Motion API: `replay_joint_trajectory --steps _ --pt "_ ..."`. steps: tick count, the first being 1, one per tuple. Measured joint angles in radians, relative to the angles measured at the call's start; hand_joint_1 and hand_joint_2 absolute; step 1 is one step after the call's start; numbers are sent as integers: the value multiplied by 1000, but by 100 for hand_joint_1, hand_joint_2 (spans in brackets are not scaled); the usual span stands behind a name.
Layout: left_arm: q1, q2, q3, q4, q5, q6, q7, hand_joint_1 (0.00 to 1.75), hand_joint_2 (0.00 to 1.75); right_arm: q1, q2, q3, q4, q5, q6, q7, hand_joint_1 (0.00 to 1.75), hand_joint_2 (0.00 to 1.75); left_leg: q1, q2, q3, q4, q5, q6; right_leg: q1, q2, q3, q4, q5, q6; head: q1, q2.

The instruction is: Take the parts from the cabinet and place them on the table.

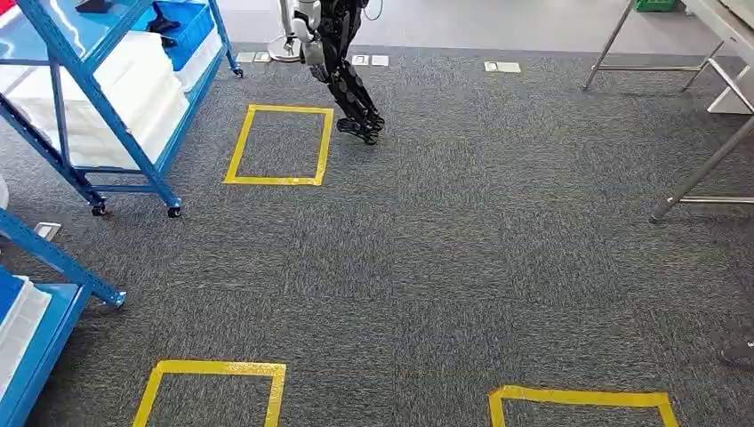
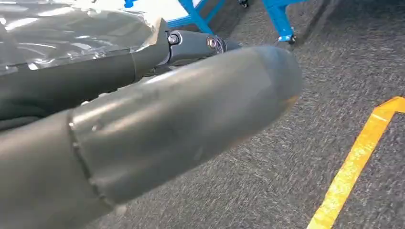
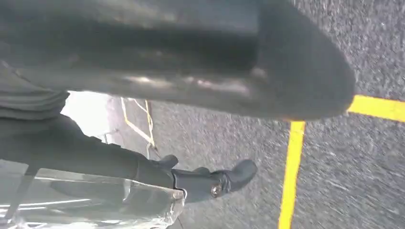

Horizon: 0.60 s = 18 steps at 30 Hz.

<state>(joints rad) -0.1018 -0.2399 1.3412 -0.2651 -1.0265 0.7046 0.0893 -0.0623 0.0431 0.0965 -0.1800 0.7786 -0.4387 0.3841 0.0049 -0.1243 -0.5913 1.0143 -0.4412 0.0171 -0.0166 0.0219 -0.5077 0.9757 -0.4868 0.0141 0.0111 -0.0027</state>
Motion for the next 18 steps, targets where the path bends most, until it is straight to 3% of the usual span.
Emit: replay_joint_trajectory --steps 1,2,4,5,6,7,8,9,10,11,12,15,16,17,18 --pt "0 2 3 0 0 0 -1 0 0 -2 0 0 0 1 0 0 0 0 -5 50 -13 26 -23 -1 4 -11 2 -2 3 -4 -1 0" --pt "-1 2 5 0 -2 0 -3 0 0 -1 0 -1 0 2 0 0 0 0 -5 84 -38 80 -62 -5 5 -18 1 -2 4 -11 -5 0" --pt "-3 2 6 0 -6 0 -5 0 0 6 0 -2 0 2 0 0 0 0 0 111 -110 239 -142 -13 10 -45 1 -1 1 -13 -6 0" --pt "-3 2 7 2 -8 0 -6 0 0 7 0 -3 0 2 0 0 0 0 3 114 -139 297 -160 -16 10 -59 -1 0 1 -13 -8 0" --pt "-2 2 8 2 -9 0 -7 0 0 7 0 -4 0 2 0 0 0 0 6 117 -143 308 -154 -19 10 -69 -1 0 1 -13 -7 0" --pt "-1 3 11 2 -9 0 -7 0 0 6 0 -4 0 2 0 0 0 0 10 121 -124 271 -125 -22 10 -80 -1 0 0 -13 -7 0" --pt "-1 3 12 2 -11 0 -8 0 0 5 0 -4 0 2 0 0 0 0 14 128 -78 187 -81 -25 8 -91 0 1 -1 -13 -8 0" --pt "-1 5 12 3 -13 0 -10 0 0 5 1 -4 0 2 0 0 0 0 17 144 -25 92 -42 -28 6 -100 2 3 -4 -8 -7 0" --pt "-3 5 12 3 -16 0 -11 0 0 5 1 -4 0 2 0 0 0 0 19 182 22 8 -24 -30 7 -108 4 7 -8 -2 -8 0" --pt "-6 4 12 5 -18 -2 -12 0 0 5 0 -6 0 2 0 1 0 0 11 188 21 13 -32 -24 15 -114 0 8 -11 3 -8 0" --pt "-7 3 12 6 -19 -1 -15 0 0 5 -1 -8 0 0 -1 1 0 0 7 177 22 6 -28 -12 18 -120 -3 9 -16 12 -6 0" --pt "-5 6 12 8 -19 0 -20 0 0 0 0 -14 0 -2 -2 1 0 0 -2 147 16 -1 -20 12 17 -146 12 9 -16 28 -8 0" --pt "-5 8 12 8 -20 0 -22 0 0 -1 0 -15 0 -3 -3 1 0 0 4 139 18 -7 -13 22 7 -108 1 26 -29 34 -7 0" --pt "-6 10 12 9 -21 0 -23 0 0 1 1 -18 0 -4 -3 1 0 0 5 131 16 -7 -9 28 6 -57 -23 80 -63 29 -4 0" --pt "-7 11 12 9 -21 0 -25 0 0 2 2 -19 0 -4 -3 1 0 0 5 123 13 -7 -7 31 5 -40 -54 147 -95 24 -3 0"
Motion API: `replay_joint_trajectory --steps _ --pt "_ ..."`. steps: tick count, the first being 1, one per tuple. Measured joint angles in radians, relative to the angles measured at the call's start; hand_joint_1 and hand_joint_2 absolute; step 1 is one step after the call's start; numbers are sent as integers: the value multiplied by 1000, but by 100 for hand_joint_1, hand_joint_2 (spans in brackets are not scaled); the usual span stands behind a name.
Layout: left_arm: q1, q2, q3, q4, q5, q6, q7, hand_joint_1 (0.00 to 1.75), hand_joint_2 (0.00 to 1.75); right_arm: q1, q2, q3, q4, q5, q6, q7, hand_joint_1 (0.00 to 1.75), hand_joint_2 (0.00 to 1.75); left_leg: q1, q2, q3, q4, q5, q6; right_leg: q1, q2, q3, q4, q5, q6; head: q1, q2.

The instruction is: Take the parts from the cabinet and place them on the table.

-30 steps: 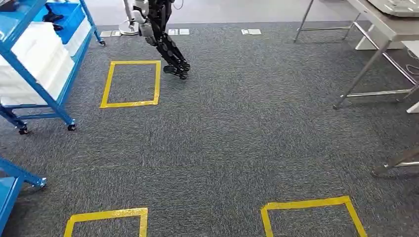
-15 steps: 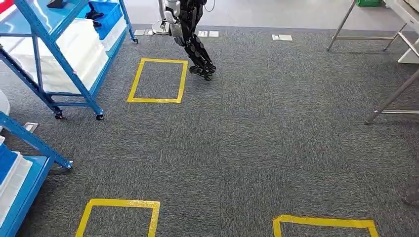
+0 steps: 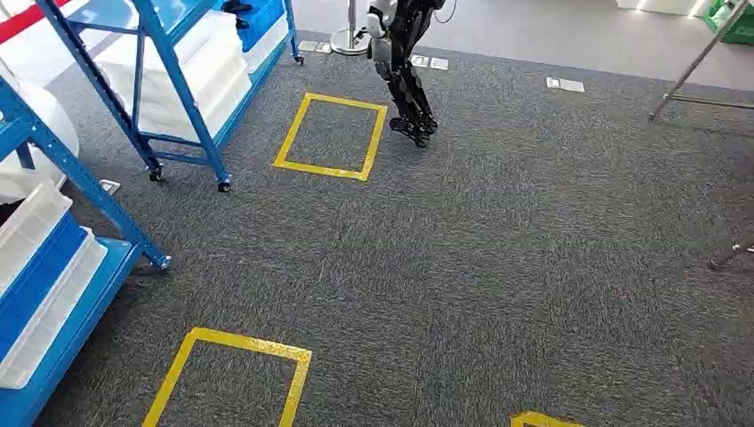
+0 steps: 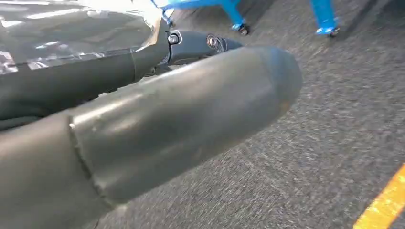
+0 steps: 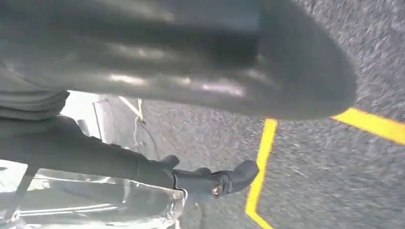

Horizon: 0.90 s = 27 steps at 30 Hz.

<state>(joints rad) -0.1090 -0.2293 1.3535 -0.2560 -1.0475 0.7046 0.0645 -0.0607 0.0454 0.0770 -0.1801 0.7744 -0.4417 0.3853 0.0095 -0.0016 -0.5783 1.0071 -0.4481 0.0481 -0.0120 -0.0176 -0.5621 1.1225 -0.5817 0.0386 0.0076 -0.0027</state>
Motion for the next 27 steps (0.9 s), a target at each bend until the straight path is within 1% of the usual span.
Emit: replay_joint_trajectory --steps 1,2,3,4,5,6,7,8,9,10,11,12,13,14,15,16,17,18,19,20,21,22,23,24,26,27 --pt "0 0 0 2 -2 0 -2 0 0 3 0 -4 0 -3 0 0 0 0 -2 -13 -3 0 1 2 -1 8 -47 98 -39 -3 -1 0" --pt "0 0 0 4 -3 0 -3 0 0 6 -1 -8 0 -5 0 0 0 0 -4 -27 -6 1 3 4 1 12 -86 175 -63 -2 0 0" --pt "0 1 0 5 -3 0 -3 0 0 8 -1 -10 0 -7 0 0 0 0 -5 -41 -8 1 4 6 2 14 -102 206 -65 3 -1 0" --pt "1 1 0 5 -3 0 -3 0 0 8 -1 -11 0 -9 0 1 0 0 -6 -54 -8 1 5 6 2 15 -93 182 -48 10 0 0" --pt "2 2 0 5 -3 0 -3 0 0 8 -1 -11 0 -9 0 1 0 0 -6 -66 -8 1 6 4 2 17 -65 127 -20 17 0 0" --pt "1 2 0 5 -4 -1 -4 0 0 7 -1 -11 0 -10 -1 1 0 0 -6 -80 -7 1 8 1 1 26 -16 23 24 25 -1 0" --pt "1 2 0 7 -6 -2 -5 0 0 6 -1 -13 0 -11 -1 1 0 0 -6 -92 -6 1 10 -1 -2 50 31 -73 58 27 0 0" --pt "1 2 0 10 -7 -5 -8 0 0 6 -1 -16 0 -12 -1 1 0 0 -10 -102 -8 4 11 -6 0 87 50 -131 69 18 -1 0" --pt "1 2 0 11 -9 -9 -11 0 0 5 -1 -19 0 -12 -3 3 0 0 -11 -111 -10 3 11 -12 2 75 48 -133 75 7 -1 0" --pt "2 3 0 13 -11 -14 -13 0 0 3 -2 -21 0 -11 -6 5 0 0 -8 -116 -12 3 13 -17 5 67 48 -131 75 0 -3 0" --pt "3 3 0 14 -13 -16 -16 0 0 3 -3 -23 0 -11 -7 9 0 0 -5 -124 -13 0 14 -24 10 61 48 -130 75 -8 -1 0" --pt "5 5 0 15 -18 -18 -19 0 0 2 -3 -27 0 -11 -9 15 0 0 -5 -135 -18 -2 18 -33 9 49 59 -136 81 -18 -2 0" --pt "6 10 -1 15 -19 -20 -22 0 0 2 -2 -28 0 -11 -9 16 0 0 -2 -113 -22 14 9 -33 -8 36 60 -144 89 -29 -2 0" --pt "6 9 -2 16 -21 -21 -23 0 0 1 -3 -29 0 -12 -10 17 0 0 -8 -69 -35 38 -14 -35 -4 29 59 -145 92 -35 -3 0" --pt "3 10 -2 18 -22 -23 -24 0 0 5 -3 -33 0 -12 -12 17 0 0 -7 -28 -68 113 -67 -40 -1 16 58 -144 92 -43 -11 0" --pt "1 12 -2 19 -22 -23 -24 0 0 9 -3 -35 0 -12 -12 17 0 0 -4 -15 -104 196 -109 -45 2 3 58 -144 92 -44 -10 0" --pt "2 12 -3 20 -24 -24 -26 0 0 12 -3 -36 0 -13 -12 17 0 0 -2 -11 -142 277 -143 -49 4 -12 55 -143 91 -45 -10 0" --pt "2 12 -3 21 -25 -26 -26 0 0 13 -4 -37 0 -15 -12 17 0 0 1 -8 -160 314 -148 -52 5 -24 54 -143 91 -45 -11 0" --pt "4 14 -3 21 -25 -27 -26 0 0 13 -4 -37 0 -14 -12 17 0 0 3 -4 -154 305 -133 -55 5 -36 54 -143 91 -45 -10 0" --pt "6 15 -3 22 -27 -29 -27 0 0 13 -3 -38 0 -15 -13 17 0 0 5 1 -122 248 -99 -56 5 -46 54 -143 90 -45 -12 0" --pt "5 17 -3 22 -29 -30 -28 0 0 12 -3 -40 0 -17 -13 17 0 0 7 10 -73 160 -58 -57 4 -57 56 -143 89 -44 -11 0" --pt "4 19 -4 22 -29 -31 -29 0 0 11 -2 -42 0 -18 -13 17 0 0 8 38 -15 58 -22 -57 4 -66 59 -142 86 -41 -12 0" --pt "2 19 -6 22 -29 -31 -29 0 0 11 -3 -43 0 -18 -13 17 0 0 4 78 12 5 -24 -51 11 -75 61 -141 82 -34 -11 0" --pt "0 19 -7 23 -29 -32 -29 0 0 11 -3 -45 0 -18 -15 17 0 0 2 65 14 0 -16 -44 17 -81 54 -140 77 -27 -9 0" --pt "1 19 -8 24 -30 -32 -30 0 0 9 -3 -50 0 -19 -16 17 0 0 -7 44 10 4 -20 -30 15 -97 66 -141 75 -18 -9 0" --pt "2 20 -8 24 -30 -32 -30 0 0 6 -2 -51 0 -19 -16 17 0 0 -10 32 8 1 -16 -23 14 -108 71 -142 75 -12 -11 0"
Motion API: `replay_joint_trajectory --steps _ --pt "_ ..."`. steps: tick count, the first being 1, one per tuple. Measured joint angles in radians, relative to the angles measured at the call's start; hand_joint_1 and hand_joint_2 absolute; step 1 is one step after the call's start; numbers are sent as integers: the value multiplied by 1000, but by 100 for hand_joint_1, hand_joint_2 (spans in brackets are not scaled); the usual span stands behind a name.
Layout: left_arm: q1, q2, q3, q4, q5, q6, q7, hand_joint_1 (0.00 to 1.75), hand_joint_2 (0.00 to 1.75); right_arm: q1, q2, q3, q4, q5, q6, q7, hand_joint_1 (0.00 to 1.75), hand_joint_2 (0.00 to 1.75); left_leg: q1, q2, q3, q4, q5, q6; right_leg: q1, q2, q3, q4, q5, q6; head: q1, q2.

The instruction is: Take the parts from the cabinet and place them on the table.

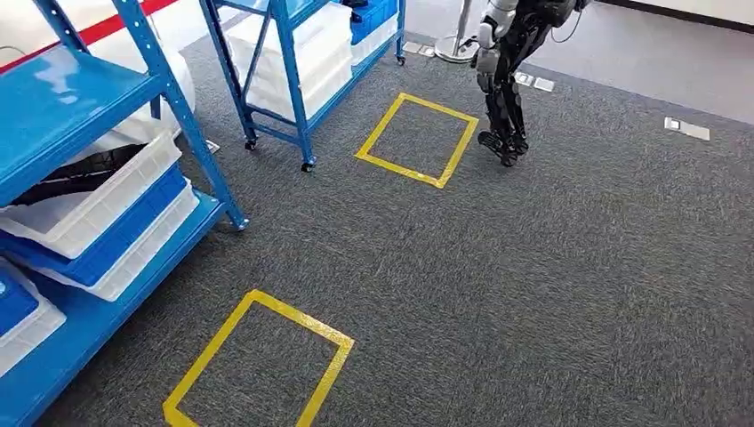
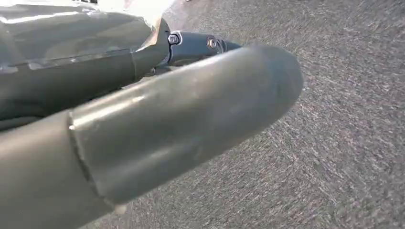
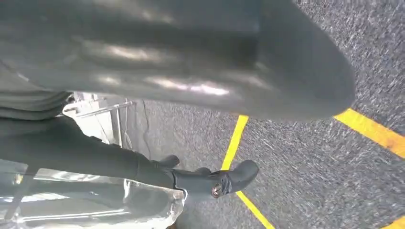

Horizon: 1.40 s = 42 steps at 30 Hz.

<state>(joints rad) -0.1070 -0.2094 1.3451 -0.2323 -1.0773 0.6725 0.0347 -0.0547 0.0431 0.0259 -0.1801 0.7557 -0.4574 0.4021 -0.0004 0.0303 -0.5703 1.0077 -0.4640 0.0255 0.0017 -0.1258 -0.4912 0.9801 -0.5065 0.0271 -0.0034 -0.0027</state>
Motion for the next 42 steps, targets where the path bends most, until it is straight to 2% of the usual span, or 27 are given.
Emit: replay_joint_trajectory --steps 1,2,3,5,7,9,10,11,12,15,16,18,19,21,22,23,25,26,27,31,32,34,36,37,38,40,42 --pt "0 0 0 0 0 0 0 0 0 -1 0 0 0 0 0 0 0 0 5 -8 6 -8 9 10 4 2 0 5 -4 6 1 0" --pt "-1 -1 -1 1 0 0 0 0 0 -2 -1 -1 0 0 0 0 0 0 10 -16 5 -11 14 17 -7 66 -16 36 -25 8 4 0" --pt "-2 2 -2 1 0 0 0 0 0 0 1 -2 0 0 0 -2 0 0 12 -24 2 -11 17 22 -9 100 -43 94 -59 3 7 0" --pt "-3 2 -2 1 0 0 1 0 0 5 0 -3 0 1 0 -3 0 0 11 -51 -4 -10 20 26 -12 120 -127 272 -132 -2 6 0" --pt "-2 2 -2 3 1 1 7 0 0 10 0 -4 0 5 0 -3 0 0 11 -77 -5 -10 21 25 -14 122 -163 339 -138 11 6 0" --pt "0 2 -2 5 4 2 10 0 0 10 -1 -4 0 10 0 -3 0 0 12 -104 -3 -9 23 21 -19 126 -108 220 -76 34 6 0" --pt "-1 0 -2 5 7 2 11 0 0 8 -3 -4 0 11 0 -3 0 0 13 -120 -2 -7 24 18 -27 145 -53 98 -26 46 7 0" --pt "-2 1 -2 5 9 4 11 0 0 9 -2 -4 0 14 0 -3 0 0 14 -130 -5 -6 24 11 -37 198 -22 22 -3 51 8 0" --pt "-2 1 -2 6 10 5 11 0 0 9 -2 -4 0 16 1 -3 0 0 7 -140 -7 0 21 3 -29 203 -28 16 -1 38 8 0" --pt "2 1 -2 6 11 12 11 0 0 5 -2 -4 0 22 2 -3 0 0 14 -161 -17 -8 32 -18 -19 170 -22 19 5 9 6 0" --pt "3 2 -2 6 13 15 12 0 0 5 -2 -4 0 24 2 -3 0 0 16 -169 -21 -4 32 -23 -34 154 -25 13 13 -3 6 0" --pt "2 0 -2 6 13 17 12 0 0 3 -3 -4 0 26 2 -3 0 0 12 -75 -54 68 -26 -25 -28 134 -25 12 15 -23 -6 0" --pt "-1 0 -2 6 13 17 12 0 0 6 -3 -4 0 26 2 -3 0 0 13 -50 -92 150 -72 -28 -23 120 -26 12 15 -28 -8 0" --pt "0 0 -3 6 13 18 12 0 0 11 -3 -4 0 26 2 -3 0 0 13 -38 -165 308 -135 -32 -16 89 -30 13 14 -30 -8 0" --pt "0 0 -3 6 13 18 12 0 0 11 -4 -4 0 26 2 -3 0 0 14 -37 -172 326 -135 -33 -14 79 -30 13 14 -30 -7 0" --pt "1 0 -2 6 14 18 13 0 0 10 -4 -4 0 26 2 -3 0 0 14 -34 -160 307 -117 -32 -14 69 -31 13 13 -30 -6 0" --pt "3 1 -2 6 14 18 13 0 0 8 -3 -4 0 26 2 -3 0 0 13 -19 -62 139 -35 -28 -13 46 -27 13 12 -30 -7 0" --pt "1 1 -2 6 14 18 13 0 0 5 -3 -4 0 27 2 -3 0 0 12 25 2 34 -3 -22 -10 36 -22 14 9 -27 -8 0" --pt "-3 1 -2 6 14 18 14 0 0 5 -3 -4 0 28 3 -3 0 0 4 48 14 8 -14 -19 -1 29 -22 15 7 -23 -8 0" --pt "-4 0 -2 7 20 23 28 0 0 -1 -2 -4 0 44 12 -3 0 0 -4 -3 6 -4 -1 8 3 -9 -12 11 5 -3 -4 0" --pt "-3 -4 -2 7 22 24 35 0 0 -2 -3 -3 0 51 16 -3 0 0 7 -10 14 -12 9 17 -7 26 -25 28 -6 3 -3 0" --pt "-7 -2 -1 6 23 28 45 0 0 -2 0 -2 0 63 21 -4 0 0 10 -27 7 -13 16 27 -8 105 -75 141 -69 -8 3 0" --pt "-8 -6 0 6 23 30 50 0 0 1 -2 -1 0 70 21 -4 0 0 9 -54 -1 -12 19 30 -12 119 -146 291 -128 -9 2 0" --pt "-7 -7 0 6 23 30 54 0 0 3 -3 0 0 74 21 -4 0 0 9 -72 -3 -12 22 27 -13 121 -168 338 -136 -2 3 0" --pt "-6 -8 1 6 23 30 55 0 0 4 -3 0 0 77 21 -4 0 0 11 -84 -3 -12 23 25 -15 121 -162 323 -124 7 3 0" --pt "-4 -12 3 5 23 30 57 0 0 2 -4 1 0 84 20 -4 0 0 14 -113 -2 -10 26 20 -24 130 -80 160 -49 33 2 0" --pt "-5 -13 5 3 23 31 55 0 0 0 -4 2 0 89 20 -4 0 0 12 -134 -8 -2 26 7 -40 198 -22 21 -10 45 5 0"
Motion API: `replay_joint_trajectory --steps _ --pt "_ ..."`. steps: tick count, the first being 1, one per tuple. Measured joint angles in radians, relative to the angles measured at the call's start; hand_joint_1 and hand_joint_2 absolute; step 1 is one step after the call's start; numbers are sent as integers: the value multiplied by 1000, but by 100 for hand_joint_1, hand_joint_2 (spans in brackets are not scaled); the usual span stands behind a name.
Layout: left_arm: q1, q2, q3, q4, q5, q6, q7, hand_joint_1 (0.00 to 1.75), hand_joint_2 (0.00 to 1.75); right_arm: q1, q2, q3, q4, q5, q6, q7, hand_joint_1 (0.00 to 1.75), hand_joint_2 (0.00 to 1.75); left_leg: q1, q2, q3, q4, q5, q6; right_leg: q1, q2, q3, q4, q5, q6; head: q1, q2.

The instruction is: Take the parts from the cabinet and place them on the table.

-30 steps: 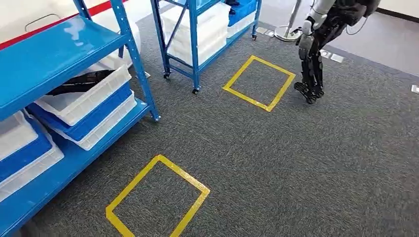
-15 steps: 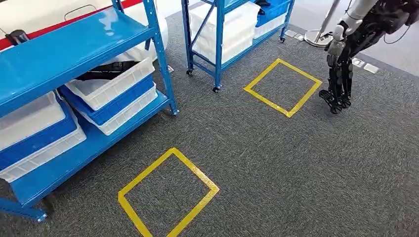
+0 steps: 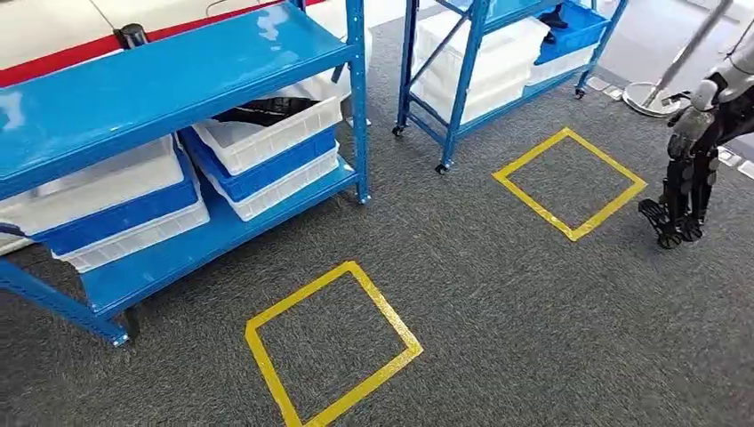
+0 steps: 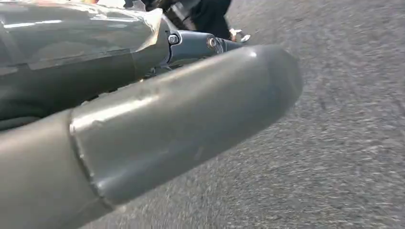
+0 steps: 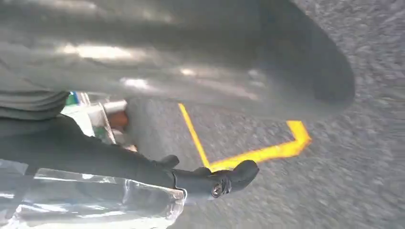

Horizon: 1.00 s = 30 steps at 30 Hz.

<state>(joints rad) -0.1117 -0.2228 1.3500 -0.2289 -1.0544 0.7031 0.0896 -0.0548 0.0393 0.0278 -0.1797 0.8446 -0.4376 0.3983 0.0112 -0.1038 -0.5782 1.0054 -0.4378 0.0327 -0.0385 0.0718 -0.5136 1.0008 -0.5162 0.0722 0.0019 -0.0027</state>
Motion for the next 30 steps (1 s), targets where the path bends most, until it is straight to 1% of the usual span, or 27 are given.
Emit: replay_joint_trajectory --steps 1,3,4,5,6,7,8,9,10,11,12,13,14,15,16,19,20,21,22,23,24,25,26,27,28,29,30 --pt "0 0 2 0 0 0 -5 0 0 -1 1 0 0 1 0 -1 0 0 -4 -10 -3 4 -3 -7 8 -13 -3 -2 6 -16 -1 0" --pt "5 0 3 0 -3 0 -20 0 0 -4 1 0 0 1 -2 -1 0 0 0 -23 -9 -2 2 -20 18 -29 -3 3 6 -35 -3 0" --pt "7 0 3 0 -3 0 -25 0 0 -4 1 0 0 -2 -4 -1 0 0 3 -31 -11 -2 6 -26 16 -41 5 1 10 -44 -3 0" --pt "7 2 3 0 -4 1 -31 0 0 -3 1 0 0 -3 -7 -1 0 0 7 -23 -14 3 4 -28 4 -52 4 -2 16 -53 -3 0" --pt "7 1 3 0 -7 0 -37 0 0 -4 -2 0 0 -6 -11 -1 0 0 2 47 -28 39 -26 -31 9 -61 4 -2 18 -58 -6 0" --pt "5 2 3 0 -11 0 -43 0 0 -1 -2 0 0 -8 -12 -1 0 0 3 80 -58 106 -70 -33 14 -75 3 -2 18 -69 -13 0" --pt "4 2 3 0 -13 0 -50 0 0 3 -2 -2 0 -10 -13 -1 0 0 3 91 -96 189 -112 -35 18 -88 2 -2 17 -71 -13 0" --pt "4 2 3 0 -14 0 -56 0 0 5 -3 -2 0 -13 -13 -1 0 0 3 95 -134 269 -146 -37 21 -103 0 -2 16 -73 -13 0" --pt "5 3 3 0 -18 0 -62 0 0 8 -4 -3 0 -16 -13 0 0 0 3 97 -160 323 -159 -38 24 -118 -2 -1 15 -74 -13 0" --pt "6 3 3 0 -19 0 -66 0 0 8 -4 -4 0 -17 -13 1 0 0 3 98 -158 323 -150 -37 26 -128 -2 -1 15 -74 -13 0" --pt "8 5 3 0 -21 0 -71 0 0 7 -4 -5 0 -19 -13 2 0 0 3 101 -131 274 -117 -33 27 -141 -2 -1 14 -75 -13 0" --pt "8 6 3 1 -23 0 -75 0 0 7 -4 -6 0 -20 -13 4 0 0 2 110 -82 187 -75 -29 28 -152 1 -1 13 -76 -13 0" --pt "7 8 3 0 -23 -1 -78 0 0 6 -4 -7 0 -22 -13 4 0 0 1 127 -34 102 -41 -24 29 -161 4 -1 12 -76 -13 0" --pt "5 9 2 1 -23 -3 -84 0 0 5 -4 -9 0 -25 -13 4 0 0 -5 195 12 15 -33 -14 33 -170 8 -1 9 -74 -13 0" --pt "1 11 2 1 -23 -7 -87 0 0 6 -4 -10 0 -26 -13 5 0 0 -10 194 13 14 -32 -9 42 -180 6 -2 6 -67 -10 0" --pt "2 13 2 1 -23 -10 -90 0 0 4 -4 -12 0 -28 -13 7 0 0 -19 158 4 13 -31 1 38 -207 14 -8 7 -56 -11 0" --pt "2 12 2 1 -23 -10 -90 0 0 3 -4 -13 -1 -28 -13 7 0 0 -15 145 7 -1 -22 10 47 -216 20 -8 3 -49 -13 0" --pt "3 10 2 2 -23 -10 -90 0 0 2 -7 -13 -1 -27 -13 7 0 0 -7 134 14 -8 -12 14 35 -159 5 14 -11 -44 -11 0" --pt "2 13 2 2 -23 -10 -90 0 0 4 -4 -13 -1 -28 -13 7 0 0 -2 123 11 -9 -8 22 34 -102 -24 81 -51 -50 -9 0" --pt "1 13 2 2 -23 -10 -91 0 0 7 -5 -13 -1 -28 -13 7 0 0 -2 109 8 -9 -7 23 32 -85 -58 156 -85 -54 -8 0" --pt "0 12 2 2 -23 -11 -91 0 0 10 -7 -14 0 -28 -13 7 0 0 -3 96 5 -9 -6 23 31 -80 -93 229 -113 -55 -9 0" --pt "1 11 2 2 -23 -11 -91 0 0 13 -8 -16 0 -29 -13 7 0 0 -3 75 3 -8 -5 22 31 -77 -133 310 -136 -50 -8 0" --pt "2 11 2 2 -23 -11 -91 0 0 15 -8 -17 0 -29 -13 7 0 0 -3 62 3 -8 -4 21 30 -76 -139 322 -133 -45 -8 0" --pt "5 11 2 2 -23 -11 -92 0 0 15 -9 -18 0 -31 -13 7 0 0 -2 44 4 -8 -3 20 28 -75 -119 275 -105 -32 -7 0" --pt "5 11 2 2 -23 -12 -94 0 0 15 -10 -20 0 -34 -14 7 0 0 -1 29 5 -7 -2 17 25 -70 -78 189 -64 -18 -8 0" --pt "4 11 2 2 -23 -13 -97 0 0 14 -10 -21 0 -35 -15 7 0 0 0 18 6 -5 -2 15 19 -61 -41 108 -30 -10 -8 0" --pt "4 11 2 2 -23 -14 -103 0 0 14 -10 -24 0 -36 -17 4 0 0 1 3 3 -1 -2 9 9 -16 3 7 4 -2 -6 0"
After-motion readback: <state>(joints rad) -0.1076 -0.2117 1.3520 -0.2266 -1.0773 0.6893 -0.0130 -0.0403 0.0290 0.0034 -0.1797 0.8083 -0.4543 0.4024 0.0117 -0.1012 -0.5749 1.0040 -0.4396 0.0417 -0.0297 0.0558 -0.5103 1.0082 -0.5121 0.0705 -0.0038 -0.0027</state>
